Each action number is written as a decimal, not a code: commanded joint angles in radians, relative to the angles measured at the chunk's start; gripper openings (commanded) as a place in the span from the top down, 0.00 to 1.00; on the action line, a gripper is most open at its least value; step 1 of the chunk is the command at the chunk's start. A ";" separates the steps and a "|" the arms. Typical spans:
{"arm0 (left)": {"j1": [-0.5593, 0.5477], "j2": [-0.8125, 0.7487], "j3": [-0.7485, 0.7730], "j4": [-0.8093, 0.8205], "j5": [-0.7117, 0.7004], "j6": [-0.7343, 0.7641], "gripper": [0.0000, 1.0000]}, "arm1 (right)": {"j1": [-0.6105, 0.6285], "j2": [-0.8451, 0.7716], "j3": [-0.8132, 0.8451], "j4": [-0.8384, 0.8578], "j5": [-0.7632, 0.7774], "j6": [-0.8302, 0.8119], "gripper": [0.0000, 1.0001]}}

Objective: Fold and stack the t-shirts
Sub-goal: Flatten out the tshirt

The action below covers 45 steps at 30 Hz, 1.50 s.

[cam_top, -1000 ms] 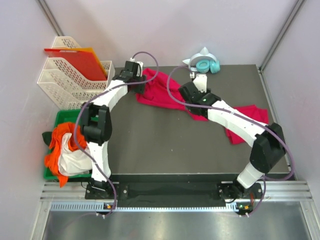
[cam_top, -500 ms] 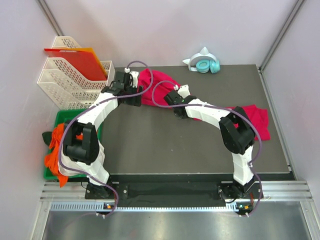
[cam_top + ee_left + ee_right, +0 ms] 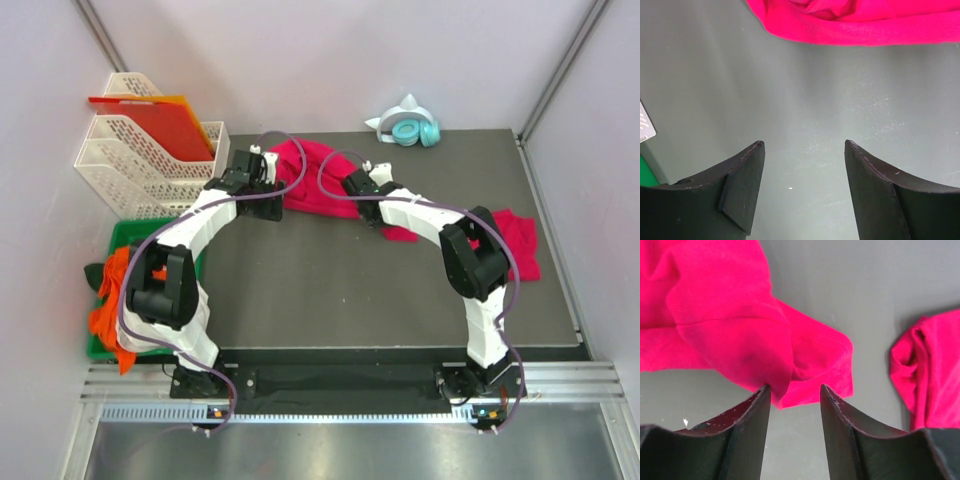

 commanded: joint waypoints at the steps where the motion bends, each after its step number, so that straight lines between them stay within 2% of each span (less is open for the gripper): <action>1: 0.006 -0.039 -0.009 0.016 0.009 -0.007 0.31 | -0.006 -0.012 -0.031 0.043 -0.056 0.031 0.56; 7: 0.006 -0.031 -0.017 0.020 0.007 -0.010 0.31 | -0.006 0.008 -0.045 0.063 -0.118 0.038 0.61; 9: 0.006 -0.030 -0.020 0.020 0.004 -0.008 0.31 | -0.006 0.006 -0.056 0.078 -0.138 0.040 0.68; 10: 0.006 -0.030 -0.023 0.020 0.002 -0.008 0.31 | -0.008 0.006 -0.059 0.080 -0.141 0.040 0.71; 11: 0.006 -0.030 -0.024 0.022 -0.002 -0.007 0.31 | -0.008 0.008 -0.061 0.083 -0.146 0.040 0.83; 14: 0.006 -0.033 -0.033 0.027 -0.002 -0.007 0.31 | -0.013 0.011 -0.053 0.074 -0.148 0.045 1.00; 23: 0.006 -0.034 -0.038 0.031 0.001 -0.007 0.32 | -0.017 -0.075 -0.032 0.057 -0.050 0.038 1.00; 29: 0.006 -0.036 -0.046 0.040 -0.001 -0.008 0.32 | -0.063 -0.154 0.094 0.022 0.042 -0.003 1.00; 35: 0.006 -0.038 -0.052 0.042 -0.008 -0.007 0.32 | -0.154 -0.045 0.301 -0.054 0.096 -0.067 1.00; 45: 0.007 -0.048 -0.070 0.050 -0.036 0.001 0.33 | -0.270 0.122 0.426 -0.089 0.073 -0.035 1.00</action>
